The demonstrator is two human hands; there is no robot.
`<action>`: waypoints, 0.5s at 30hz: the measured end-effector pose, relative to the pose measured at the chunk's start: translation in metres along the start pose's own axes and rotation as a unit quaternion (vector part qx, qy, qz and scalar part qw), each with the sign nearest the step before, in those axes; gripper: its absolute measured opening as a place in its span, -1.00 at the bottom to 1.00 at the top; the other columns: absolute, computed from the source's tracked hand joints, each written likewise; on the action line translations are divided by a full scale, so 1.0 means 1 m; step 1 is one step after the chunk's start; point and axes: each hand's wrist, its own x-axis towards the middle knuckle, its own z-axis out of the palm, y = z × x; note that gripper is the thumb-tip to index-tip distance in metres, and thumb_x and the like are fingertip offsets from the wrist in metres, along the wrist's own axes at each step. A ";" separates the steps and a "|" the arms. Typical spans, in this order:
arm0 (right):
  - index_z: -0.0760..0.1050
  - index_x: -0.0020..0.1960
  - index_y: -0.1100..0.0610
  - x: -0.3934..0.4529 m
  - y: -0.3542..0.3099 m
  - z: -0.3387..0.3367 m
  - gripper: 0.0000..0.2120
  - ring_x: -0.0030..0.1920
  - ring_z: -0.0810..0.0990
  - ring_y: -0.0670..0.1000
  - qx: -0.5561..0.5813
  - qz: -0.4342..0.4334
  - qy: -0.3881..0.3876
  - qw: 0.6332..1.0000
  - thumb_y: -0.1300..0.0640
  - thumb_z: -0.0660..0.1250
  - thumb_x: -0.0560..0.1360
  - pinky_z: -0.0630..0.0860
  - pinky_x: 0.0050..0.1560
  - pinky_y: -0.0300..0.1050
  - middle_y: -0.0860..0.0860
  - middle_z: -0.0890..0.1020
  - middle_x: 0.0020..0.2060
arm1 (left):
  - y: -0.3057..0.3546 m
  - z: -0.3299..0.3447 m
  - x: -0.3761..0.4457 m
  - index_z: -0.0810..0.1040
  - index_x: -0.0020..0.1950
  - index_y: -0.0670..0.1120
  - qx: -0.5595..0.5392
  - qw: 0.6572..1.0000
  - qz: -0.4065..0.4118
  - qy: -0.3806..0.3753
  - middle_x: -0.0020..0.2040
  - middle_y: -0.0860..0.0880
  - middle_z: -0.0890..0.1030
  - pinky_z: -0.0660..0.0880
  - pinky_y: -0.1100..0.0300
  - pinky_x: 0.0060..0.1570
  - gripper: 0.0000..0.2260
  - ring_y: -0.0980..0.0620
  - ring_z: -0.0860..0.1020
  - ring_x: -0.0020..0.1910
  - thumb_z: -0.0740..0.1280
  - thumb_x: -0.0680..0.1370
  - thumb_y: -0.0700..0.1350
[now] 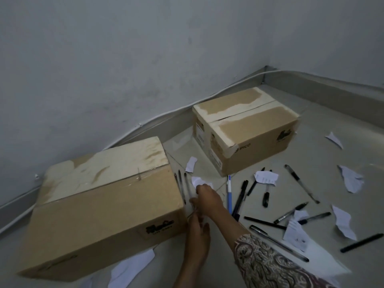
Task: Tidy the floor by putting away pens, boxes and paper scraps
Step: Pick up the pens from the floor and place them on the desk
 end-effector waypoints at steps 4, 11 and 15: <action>0.37 0.25 0.27 0.009 -0.003 0.006 -0.66 0.21 0.48 0.17 -0.025 0.038 -0.045 0.998 0.11 0.24 0.54 0.43 0.15 -0.05 0.19 0.49 0.20 | -0.004 -0.003 0.000 0.28 0.45 -0.10 -0.017 1.000 0.002 0.001 0.38 -0.01 0.40 0.32 0.14 0.37 -0.62 0.04 0.38 0.36 0.13 0.62 -0.16; 0.42 -0.39 0.44 0.006 0.019 0.005 -0.74 -0.44 0.39 -0.01 0.124 0.035 -0.009 0.992 0.31 0.31 0.41 0.28 -0.42 -0.21 0.23 0.45 -0.45 | 0.000 0.002 0.003 0.38 0.36 -0.13 -0.034 0.998 -0.044 0.035 0.29 -0.11 0.48 0.36 -0.01 0.34 -0.69 -0.08 0.44 0.29 0.11 0.62 -0.17; 0.60 -0.30 0.38 -0.015 0.037 -0.019 -0.89 -0.59 0.43 -0.21 0.245 0.003 -0.021 0.969 0.32 0.41 0.35 0.35 -0.45 -0.34 0.01 0.53 -0.55 | 0.014 0.007 0.008 0.51 -0.06 -0.04 -0.117 0.988 -0.057 0.088 -0.13 -0.15 0.56 0.46 0.03 -0.13 -0.83 -0.12 0.53 -0.15 0.13 0.62 -0.12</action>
